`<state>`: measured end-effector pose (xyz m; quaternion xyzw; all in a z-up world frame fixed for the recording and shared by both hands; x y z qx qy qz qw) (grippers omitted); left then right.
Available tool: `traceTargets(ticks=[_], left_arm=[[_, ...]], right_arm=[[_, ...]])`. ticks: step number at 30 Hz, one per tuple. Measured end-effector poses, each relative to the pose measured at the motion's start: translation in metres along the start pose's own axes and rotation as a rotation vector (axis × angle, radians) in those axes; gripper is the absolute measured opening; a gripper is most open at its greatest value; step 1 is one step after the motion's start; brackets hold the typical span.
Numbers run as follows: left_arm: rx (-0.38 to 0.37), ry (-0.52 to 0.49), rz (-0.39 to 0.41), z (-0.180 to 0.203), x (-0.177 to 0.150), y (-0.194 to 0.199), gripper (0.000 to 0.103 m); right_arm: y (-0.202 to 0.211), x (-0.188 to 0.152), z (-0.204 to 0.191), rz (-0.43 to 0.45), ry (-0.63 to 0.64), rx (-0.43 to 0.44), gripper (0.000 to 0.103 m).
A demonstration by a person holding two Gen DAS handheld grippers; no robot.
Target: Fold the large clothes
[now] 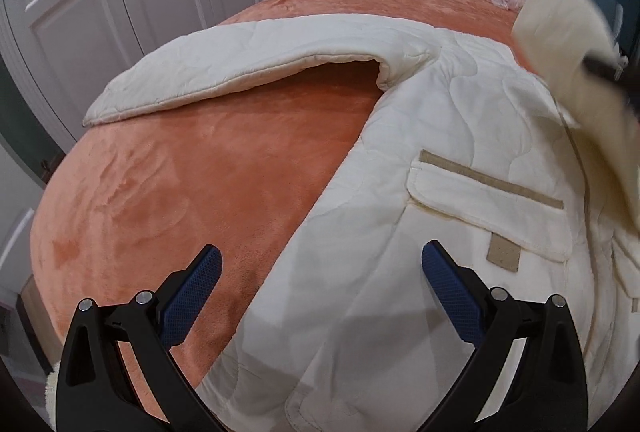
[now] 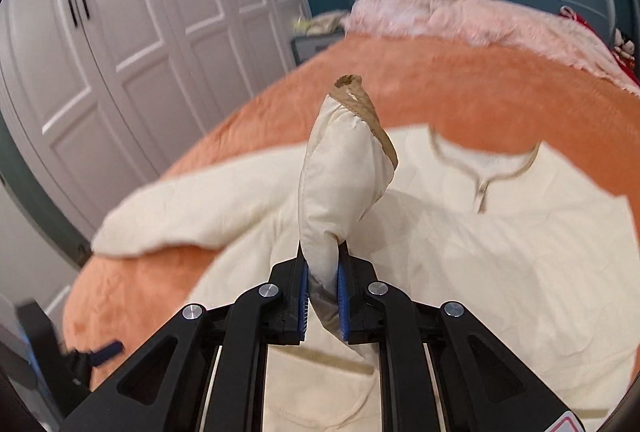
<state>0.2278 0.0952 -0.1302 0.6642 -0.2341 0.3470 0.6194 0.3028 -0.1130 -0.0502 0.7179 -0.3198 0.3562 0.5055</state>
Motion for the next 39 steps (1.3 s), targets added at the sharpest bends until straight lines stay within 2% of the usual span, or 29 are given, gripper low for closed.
traceTargets(ticks=[7, 9, 13, 16, 19, 22, 25, 28, 30, 32, 34, 35, 37, 38, 39], left_arm=[[-0.065, 0.057, 0.007, -0.001, 0.011, -0.004, 0.098], [-0.070, 0.058, 0.008, 0.001, 0.013, -0.004, 0.098], [-0.112, 0.087, 0.006, 0.003, 0.020, -0.003, 0.098], [-0.182, 0.140, -0.003, 0.008, 0.027, -0.003, 0.098], [-0.293, 0.231, -0.045, 0.022, 0.035, -0.008, 0.098], [-0.390, 0.309, -0.090, 0.048, 0.043, -0.023, 0.098], [-0.427, 0.329, -0.119, 0.071, 0.045, -0.039, 0.098], [-0.436, 0.379, -0.150, 0.087, 0.045, -0.061, 0.096], [-0.430, 0.406, -0.141, 0.088, 0.049, -0.066, 0.078], [-0.424, 0.399, -0.166, 0.095, 0.055, -0.075, 0.038], [-0.384, 0.385, -0.181, 0.094, 0.059, -0.081, 0.013], [-0.385, 0.376, -0.179, 0.094, 0.064, -0.083, 0.010], [-0.385, 0.348, -0.157, 0.096, 0.073, -0.081, 0.008], [-0.376, 0.317, -0.118, 0.095, 0.081, -0.076, 0.007], [-0.377, 0.299, -0.086, 0.095, 0.088, -0.073, 0.007]], right_arm=[[-0.022, -0.041, -0.001, -0.099, 0.049, -0.011, 0.024], [-0.022, -0.049, -0.008, -0.111, 0.063, 0.001, 0.038], [0.005, -0.046, -0.022, -0.069, 0.058, 0.070, 0.055], [0.044, -0.032, -0.013, -0.003, 0.034, 0.091, 0.056], [0.082, -0.027, 0.031, 0.033, -0.108, 0.053, 0.057], [0.112, -0.038, 0.097, 0.047, -0.252, -0.068, 0.057], [0.138, -0.055, 0.167, 0.068, -0.422, -0.186, 0.058], [0.151, -0.074, 0.228, 0.107, -0.620, -0.232, 0.058], [0.152, -0.086, 0.262, 0.141, -0.757, -0.233, 0.058], [0.148, -0.092, 0.284, 0.183, -0.854, -0.213, 0.058], [0.139, -0.093, 0.299, 0.232, -0.936, -0.179, 0.058], [0.132, -0.093, 0.306, 0.240, -0.969, -0.173, 0.055], [0.116, -0.093, 0.316, 0.235, -1.034, -0.170, 0.030], [0.113, -0.091, 0.321, 0.239, -1.041, -0.173, 0.007], [0.115, -0.082, 0.320, 0.275, -1.022, -0.168, 0.007]])
Point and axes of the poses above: each gripper's, at about its wrist camera, not at the fingertips, and y roughly against the way its jaws point, z to its right, x to its top, the point moved 3 cm from there along -y, roughly the way its jaws point, and after that the axes turned 15 degrees about z, right-handed, at the moved point
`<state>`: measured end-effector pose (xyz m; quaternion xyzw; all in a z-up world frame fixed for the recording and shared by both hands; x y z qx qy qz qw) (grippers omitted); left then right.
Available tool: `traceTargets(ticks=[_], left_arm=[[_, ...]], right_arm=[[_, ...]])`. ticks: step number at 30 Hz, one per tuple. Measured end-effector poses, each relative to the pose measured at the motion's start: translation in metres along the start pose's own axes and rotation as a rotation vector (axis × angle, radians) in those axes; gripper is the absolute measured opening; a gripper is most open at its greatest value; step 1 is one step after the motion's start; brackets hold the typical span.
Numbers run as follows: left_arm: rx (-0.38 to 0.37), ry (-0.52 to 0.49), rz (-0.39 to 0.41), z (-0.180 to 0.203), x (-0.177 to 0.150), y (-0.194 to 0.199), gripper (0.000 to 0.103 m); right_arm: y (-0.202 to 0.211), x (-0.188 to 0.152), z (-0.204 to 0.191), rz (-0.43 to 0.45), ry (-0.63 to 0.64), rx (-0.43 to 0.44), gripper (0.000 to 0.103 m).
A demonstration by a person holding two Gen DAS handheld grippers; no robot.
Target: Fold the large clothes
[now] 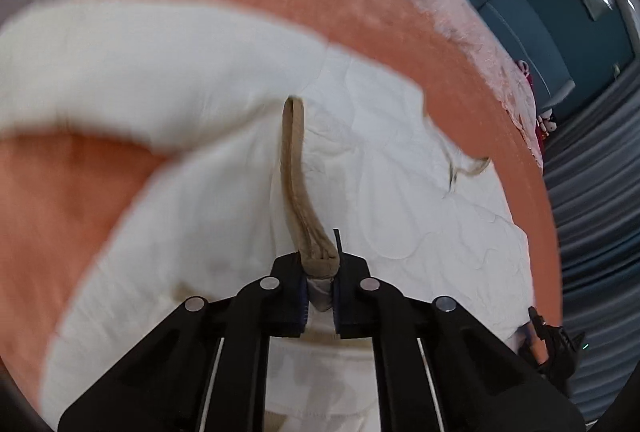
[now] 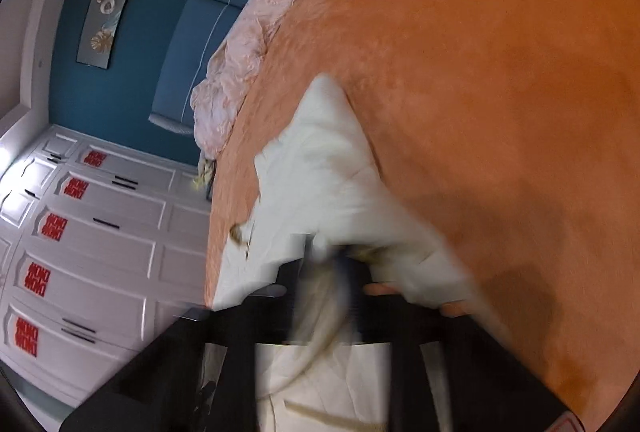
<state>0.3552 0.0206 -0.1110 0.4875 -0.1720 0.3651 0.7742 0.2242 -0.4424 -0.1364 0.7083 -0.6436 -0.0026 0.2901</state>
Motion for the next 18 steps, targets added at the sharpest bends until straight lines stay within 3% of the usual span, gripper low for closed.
traceTargets(ticks=[3, 5, 10, 14, 18], left_arm=[[-0.032, -0.056, 0.093, 0.014, 0.019, 0.016, 0.007], [-0.006, -0.125, 0.138, 0.019, 0.017, 0.018, 0.007], [0.080, -0.178, 0.006, -0.005, -0.030, -0.027, 0.007], [0.089, -0.214, 0.044, -0.006, -0.037, -0.027, 0.008], [0.091, -0.248, 0.076, -0.007, -0.044, -0.026, 0.009]], right_arm=[[0.031, 0.011, -0.046, 0.129, 0.197, 0.073, 0.006], [0.038, 0.005, -0.058, 0.161, 0.309, 0.059, 0.005], [0.001, -0.015, -0.015, 0.039, 0.393, -0.165, 0.004], [-0.011, -0.023, 0.000, -0.003, 0.411, -0.220, 0.003], [-0.024, -0.031, -0.010, -0.006, 0.487, -0.266, 0.004]])
Point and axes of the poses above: each gripper's, at about its wrist camera, not at the fingertips, and y roughly against the way its jaws point, z to its right, x to its top, the point moved 3 cm from there along -y, roughly the way its jaws point, and after that the axes turned 15 degrees about z, right-handed, at the moved point
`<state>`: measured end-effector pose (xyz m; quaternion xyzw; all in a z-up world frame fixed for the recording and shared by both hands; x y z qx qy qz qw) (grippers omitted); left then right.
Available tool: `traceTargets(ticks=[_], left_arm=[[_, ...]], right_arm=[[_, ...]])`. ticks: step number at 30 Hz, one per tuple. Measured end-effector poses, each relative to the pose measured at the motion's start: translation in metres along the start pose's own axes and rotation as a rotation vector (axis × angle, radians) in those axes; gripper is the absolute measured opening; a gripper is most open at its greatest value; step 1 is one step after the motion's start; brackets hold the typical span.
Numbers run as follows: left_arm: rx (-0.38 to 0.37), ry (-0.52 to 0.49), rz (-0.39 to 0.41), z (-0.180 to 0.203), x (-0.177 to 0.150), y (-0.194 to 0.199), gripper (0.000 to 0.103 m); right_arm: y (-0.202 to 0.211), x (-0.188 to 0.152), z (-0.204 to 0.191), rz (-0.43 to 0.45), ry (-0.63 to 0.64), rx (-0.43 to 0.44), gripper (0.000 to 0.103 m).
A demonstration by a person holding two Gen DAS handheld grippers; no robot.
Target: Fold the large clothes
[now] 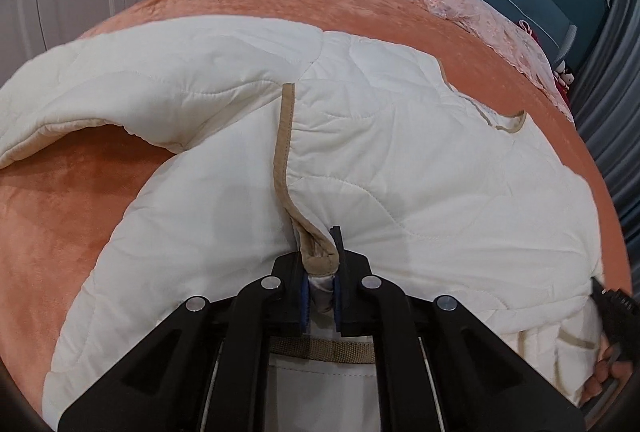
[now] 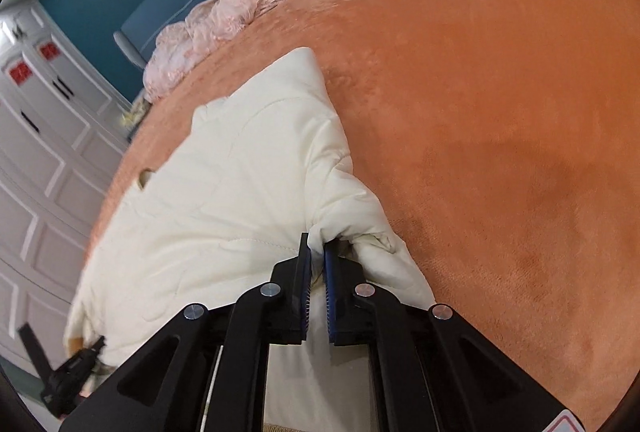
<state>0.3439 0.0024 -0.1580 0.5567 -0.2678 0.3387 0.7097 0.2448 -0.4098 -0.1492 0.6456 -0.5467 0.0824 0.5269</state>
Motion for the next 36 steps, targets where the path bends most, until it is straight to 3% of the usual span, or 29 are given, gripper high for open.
traceTargets(ticks=[3, 6, 7, 8, 12, 14, 19, 22, 36], left_arm=[[-0.001, -0.017, 0.027, 0.003, -0.002, 0.001, 0.009], [-0.012, -0.007, 0.042, 0.003, -0.004, 0.003, 0.010], [-0.008, -0.014, 0.047, 0.004, -0.004, 0.003, 0.010], [-0.005, -0.023, 0.050, 0.005, -0.005, 0.003, 0.010], [0.024, -0.071, 0.061, 0.012, -0.007, 0.003, 0.010], [0.025, -0.073, 0.062, 0.012, -0.007, 0.004, 0.010], [0.027, -0.077, 0.065, 0.012, -0.008, 0.004, 0.010], [0.031, -0.086, 0.069, 0.013, -0.008, 0.003, 0.011], [0.057, -0.125, 0.082, 0.017, -0.010, 0.001, 0.012]], right_arm=[[0.016, 0.004, -0.006, 0.044, 0.078, -0.060, 0.012], [0.062, 0.006, -0.027, 0.205, 0.204, -0.185, 0.021], [0.077, 0.007, -0.044, 0.257, 0.249, -0.186, 0.021], [0.084, 0.004, -0.065, 0.264, 0.271, -0.128, 0.021], [0.065, -0.026, -0.144, 0.108, 0.364, 0.084, 0.021], [0.047, -0.046, -0.170, 0.030, 0.397, 0.132, 0.021], [0.014, -0.100, -0.196, -0.093, 0.465, 0.118, 0.021], [0.006, -0.116, -0.188, -0.090, 0.489, 0.094, 0.021], [0.006, -0.131, -0.187, -0.027, 0.581, 0.042, 0.020]])
Point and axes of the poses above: each gripper's, at about its wrist camera, not at the fingertips, and y roughly against the way its jaws point, z to its right, x to its top, the point moved 3 cm from there along -y, roughly the way its jaws point, and after that the axes turned 15 degrees about z, right-handed, at the moved point
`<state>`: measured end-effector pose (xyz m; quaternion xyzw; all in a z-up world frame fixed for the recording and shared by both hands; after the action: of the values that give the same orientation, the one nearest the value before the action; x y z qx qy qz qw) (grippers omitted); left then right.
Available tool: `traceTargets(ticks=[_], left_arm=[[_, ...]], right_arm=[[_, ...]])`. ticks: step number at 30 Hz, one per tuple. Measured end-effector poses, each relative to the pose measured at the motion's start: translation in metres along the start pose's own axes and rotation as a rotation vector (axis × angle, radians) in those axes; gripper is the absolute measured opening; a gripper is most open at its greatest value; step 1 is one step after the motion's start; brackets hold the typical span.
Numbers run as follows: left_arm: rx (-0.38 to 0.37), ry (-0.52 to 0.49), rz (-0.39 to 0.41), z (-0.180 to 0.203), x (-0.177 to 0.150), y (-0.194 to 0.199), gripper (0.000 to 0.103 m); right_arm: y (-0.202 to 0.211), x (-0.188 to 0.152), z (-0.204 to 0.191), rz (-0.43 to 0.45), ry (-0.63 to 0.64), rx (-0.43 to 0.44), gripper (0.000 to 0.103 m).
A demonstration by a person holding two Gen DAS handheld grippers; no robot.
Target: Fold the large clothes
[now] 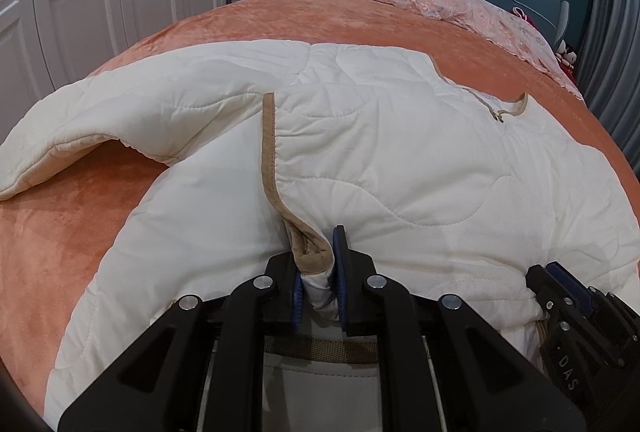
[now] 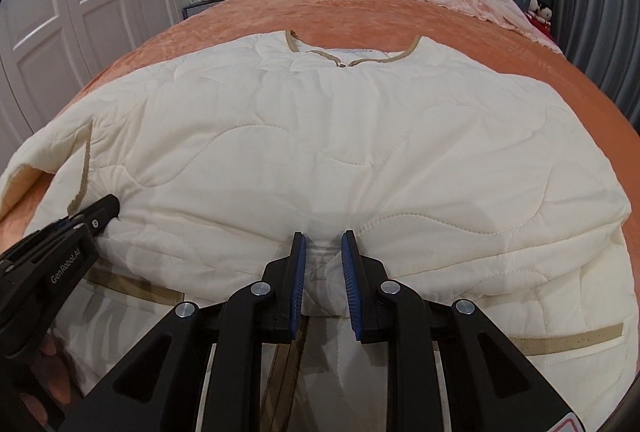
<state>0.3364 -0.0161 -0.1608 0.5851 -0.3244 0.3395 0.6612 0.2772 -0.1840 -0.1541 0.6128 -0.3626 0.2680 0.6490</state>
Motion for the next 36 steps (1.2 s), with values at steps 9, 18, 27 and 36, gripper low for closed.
traceTargets(ticks=[9, 18, 27, 36], left_arm=[[-0.086, 0.152, 0.010, -0.027, 0.017, 0.026, 0.051], [0.116, 0.455, 0.045, -0.223, 0.040, 0.075, 0.076], [0.312, 0.751, 0.035, -0.379, 0.028, 0.053, 0.074], [0.310, 0.666, 0.058, -0.368, 0.052, 0.048, 0.008]], right_arm=[[0.001, -0.001, 0.004, 0.020, -0.022, 0.014, 0.020], [0.001, 0.000, 0.005, 0.025, -0.023, 0.016, 0.020], [0.000, 0.001, 0.002, 0.027, -0.003, 0.000, 0.020], [0.000, 0.002, 0.001, 0.028, -0.001, -0.002, 0.020]])
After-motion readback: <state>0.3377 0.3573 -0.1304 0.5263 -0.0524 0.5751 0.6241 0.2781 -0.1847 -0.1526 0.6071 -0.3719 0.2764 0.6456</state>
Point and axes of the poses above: each gripper's, at about its wrist camera, not at the fingertips, and y roughly against the way its jaws point, z to its right, x to its top, the point moved 3 cm from there along -y, roughly the way its jaws point, and after that the axes turned 15 degrees about z, right-handed, at the moved point
